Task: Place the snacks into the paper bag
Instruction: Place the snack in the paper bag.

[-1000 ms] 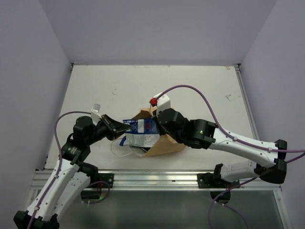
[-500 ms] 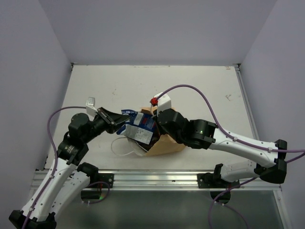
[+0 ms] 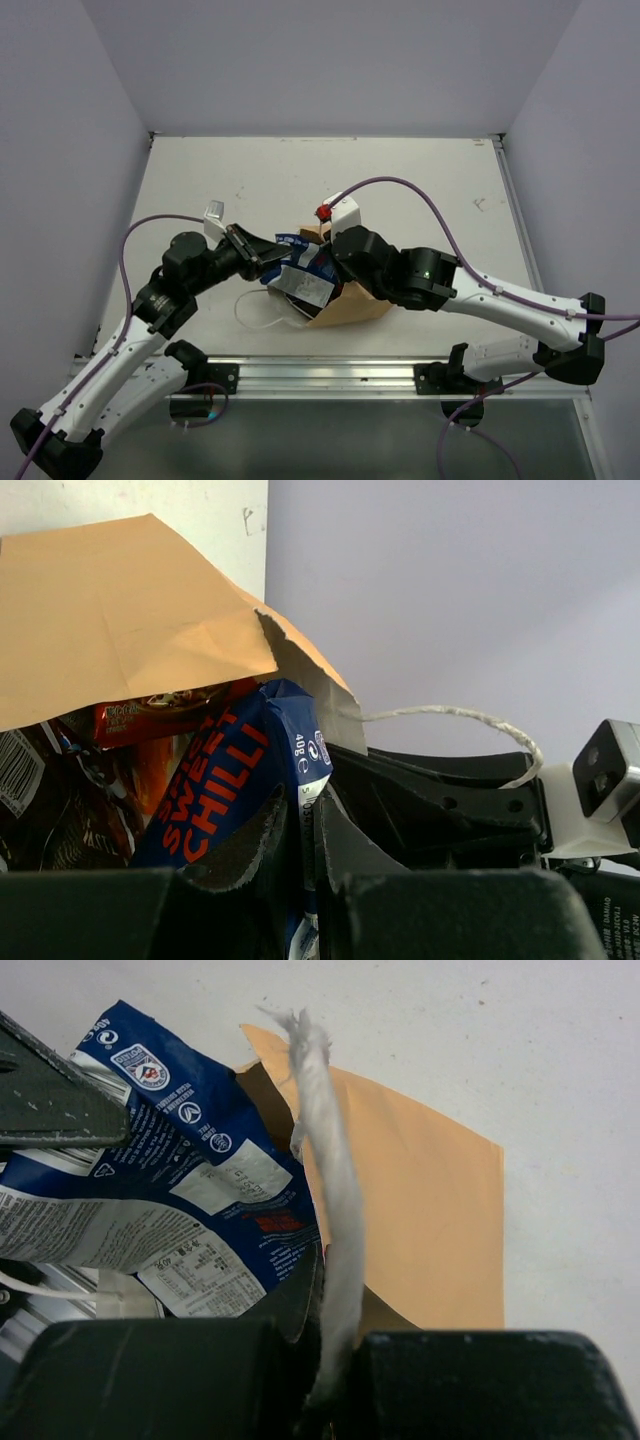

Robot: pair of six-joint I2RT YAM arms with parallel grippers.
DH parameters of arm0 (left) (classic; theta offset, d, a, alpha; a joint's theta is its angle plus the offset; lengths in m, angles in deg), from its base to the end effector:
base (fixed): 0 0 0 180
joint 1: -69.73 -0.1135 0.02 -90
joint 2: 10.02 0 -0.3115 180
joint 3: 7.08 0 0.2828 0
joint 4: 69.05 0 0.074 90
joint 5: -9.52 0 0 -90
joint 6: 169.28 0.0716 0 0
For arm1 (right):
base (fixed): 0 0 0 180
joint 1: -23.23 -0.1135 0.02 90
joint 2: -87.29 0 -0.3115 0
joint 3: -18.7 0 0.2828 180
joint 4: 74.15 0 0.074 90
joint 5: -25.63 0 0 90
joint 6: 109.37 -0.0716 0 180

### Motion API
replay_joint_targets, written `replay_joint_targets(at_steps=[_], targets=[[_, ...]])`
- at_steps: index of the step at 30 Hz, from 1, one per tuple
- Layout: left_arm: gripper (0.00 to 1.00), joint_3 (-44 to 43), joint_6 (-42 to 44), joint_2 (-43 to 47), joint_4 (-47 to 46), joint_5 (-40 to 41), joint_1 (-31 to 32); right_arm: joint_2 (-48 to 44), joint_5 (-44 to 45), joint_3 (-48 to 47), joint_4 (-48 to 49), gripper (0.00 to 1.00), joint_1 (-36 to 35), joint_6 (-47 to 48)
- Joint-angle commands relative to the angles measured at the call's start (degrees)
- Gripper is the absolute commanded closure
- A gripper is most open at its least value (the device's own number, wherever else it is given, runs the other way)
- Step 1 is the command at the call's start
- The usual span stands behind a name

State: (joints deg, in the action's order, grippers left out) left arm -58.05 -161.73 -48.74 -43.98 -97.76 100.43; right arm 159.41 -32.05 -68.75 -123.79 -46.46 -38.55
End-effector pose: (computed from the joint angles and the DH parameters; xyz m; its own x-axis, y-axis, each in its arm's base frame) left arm 0.1544 -0.1164 0.3368 -0.7552 -0.6524 -0.0628 -0.0924 0.2008 -0.9753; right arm 0.1429 0.2758 0.4089 -0.3948 -0.2668 -0.8792 -0.5395 0.8419 -0.0133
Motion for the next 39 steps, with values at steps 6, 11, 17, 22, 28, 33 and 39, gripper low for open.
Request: replay_joint_targets(at_steps=[6, 11, 17, 22, 28, 33, 39], targets=[[1.0, -4.69, 6.59, -5.57, -3.24, -2.84, 2.0, -0.31, 6.79, -6.1, -1.55, 1.0, 0.78, 3.09], [1.0, -5.14, 7.84, -9.88, -6.13, -4.78, 2.0, -0.49, 4.51, -5.75, -3.22, 1.0, 5.35, 2.31], [1.0, -7.59, 6.87, -12.16, -10.8, -4.08, 2.08, -1.19, 1.44, -4.0, -5.06, 1.0, 9.39, 0.64], [1.0, -16.53, 12.57, -15.41, -6.59, -2.94, 2.0, -2.59, 0.47, -2.06, -4.89, 1.0, 11.33, 0.02], [1.0, -29.73, 24.08, -18.58, 5.27, 4.96, 2.0, -5.14, 0.29, 1.02, -4.8, 1.0, 15.2, -1.12], [1.0, -38.7, 31.12, -18.85, 11.61, 13.22, 1.91, -6.63, 0.38, 3.13, -5.41, 1.0, 17.66, -2.18], [1.0, -42.67, 36.05, -17.01, 18.11, 29.21, 0.51, -8.83, 1.26, 5.59, -5.68, 1.0, 18.89, -3.49]])
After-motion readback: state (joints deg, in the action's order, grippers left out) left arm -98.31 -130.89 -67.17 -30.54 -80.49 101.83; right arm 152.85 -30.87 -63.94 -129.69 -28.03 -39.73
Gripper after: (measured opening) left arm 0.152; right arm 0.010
